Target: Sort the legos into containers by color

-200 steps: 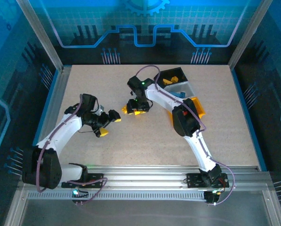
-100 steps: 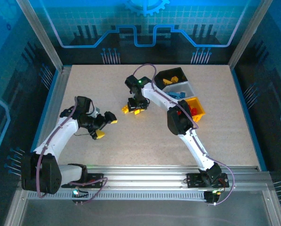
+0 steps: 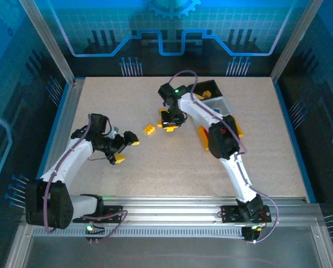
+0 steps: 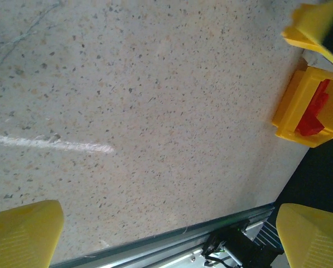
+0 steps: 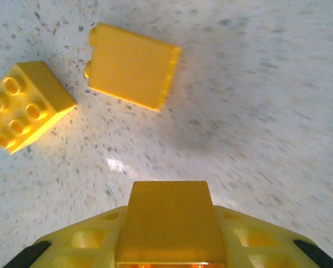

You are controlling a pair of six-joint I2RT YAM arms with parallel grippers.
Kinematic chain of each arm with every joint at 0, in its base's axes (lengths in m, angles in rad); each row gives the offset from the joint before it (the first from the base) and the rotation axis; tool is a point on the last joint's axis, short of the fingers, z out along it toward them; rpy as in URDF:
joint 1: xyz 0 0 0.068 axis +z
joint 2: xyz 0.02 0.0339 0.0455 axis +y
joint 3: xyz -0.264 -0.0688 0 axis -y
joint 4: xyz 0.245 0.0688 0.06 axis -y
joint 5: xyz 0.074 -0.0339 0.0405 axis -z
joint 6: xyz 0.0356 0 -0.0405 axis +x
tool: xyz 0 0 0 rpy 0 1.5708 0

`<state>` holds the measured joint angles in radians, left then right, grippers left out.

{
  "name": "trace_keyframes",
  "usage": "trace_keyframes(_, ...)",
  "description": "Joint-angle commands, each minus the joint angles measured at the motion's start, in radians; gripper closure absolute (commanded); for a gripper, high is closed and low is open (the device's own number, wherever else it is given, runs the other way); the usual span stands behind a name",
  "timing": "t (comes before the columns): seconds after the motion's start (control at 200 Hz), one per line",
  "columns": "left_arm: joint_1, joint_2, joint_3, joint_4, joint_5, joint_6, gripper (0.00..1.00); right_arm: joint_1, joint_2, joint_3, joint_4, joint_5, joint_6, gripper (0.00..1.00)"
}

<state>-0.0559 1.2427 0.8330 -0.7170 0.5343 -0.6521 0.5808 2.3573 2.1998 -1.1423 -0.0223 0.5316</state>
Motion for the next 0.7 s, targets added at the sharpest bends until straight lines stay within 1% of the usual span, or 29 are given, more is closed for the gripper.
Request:
trace_keyframes(0.0,0.004,0.037,0.002,0.043,0.043,-0.014,0.01,-0.1,-0.173,-0.087,0.053,-0.032,0.034,0.68)
trace_keyframes(0.115,-0.02,0.071,0.047,0.038,0.029,-0.002,0.01,-0.194,-0.245,-0.161,0.073,-0.021,0.021,0.68)
trace_keyframes(0.29,-0.082,0.128,0.134,-0.022,-0.027,0.038,0.01,-0.325,-0.248,-0.195,0.087,-0.03,-0.003,0.68)
trace_keyframes(0.455,-0.115,0.156,0.171,-0.045,-0.057,0.045,0.01,-0.393,-0.207,-0.182,0.095,-0.041,-0.02,0.67)
trace_keyframes(0.69,-0.121,0.154,0.174,-0.055,-0.072,0.029,0.01,-0.449,-0.173,-0.162,0.11,-0.061,-0.039,0.67)
